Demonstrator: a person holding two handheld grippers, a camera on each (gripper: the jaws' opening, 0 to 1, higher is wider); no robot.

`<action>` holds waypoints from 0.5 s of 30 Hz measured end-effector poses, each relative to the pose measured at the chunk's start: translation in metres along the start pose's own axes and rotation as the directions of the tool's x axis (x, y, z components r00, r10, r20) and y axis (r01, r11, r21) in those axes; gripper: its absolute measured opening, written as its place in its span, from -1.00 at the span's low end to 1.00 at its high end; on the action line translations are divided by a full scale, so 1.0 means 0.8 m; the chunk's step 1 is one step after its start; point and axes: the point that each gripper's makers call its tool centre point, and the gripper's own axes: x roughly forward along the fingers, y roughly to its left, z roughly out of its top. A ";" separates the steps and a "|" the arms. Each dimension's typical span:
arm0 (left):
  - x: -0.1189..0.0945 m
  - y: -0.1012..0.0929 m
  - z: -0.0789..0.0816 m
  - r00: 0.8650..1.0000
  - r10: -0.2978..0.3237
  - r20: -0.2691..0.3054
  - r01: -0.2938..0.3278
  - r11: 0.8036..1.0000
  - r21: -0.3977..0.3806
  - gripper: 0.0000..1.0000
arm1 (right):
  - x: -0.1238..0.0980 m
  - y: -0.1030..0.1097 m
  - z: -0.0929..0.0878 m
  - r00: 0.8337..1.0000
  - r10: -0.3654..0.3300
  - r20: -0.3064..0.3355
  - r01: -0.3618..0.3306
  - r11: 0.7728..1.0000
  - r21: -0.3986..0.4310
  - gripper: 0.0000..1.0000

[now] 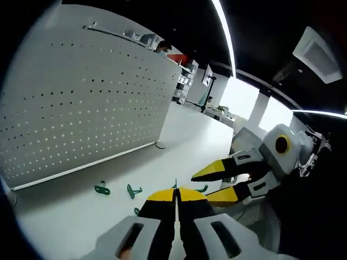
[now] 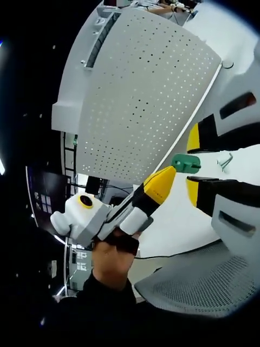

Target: Insert the hook assembly into the mounting plate slot until the hook locks in place.

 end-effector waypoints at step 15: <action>0.003 -0.018 0.000 0.999 -0.036 -0.007 0.036 0.999 -0.016 -0.98 | 0.000 -0.002 -0.007 0.999 -0.026 -0.022 0.025 0.998 -0.056 -0.92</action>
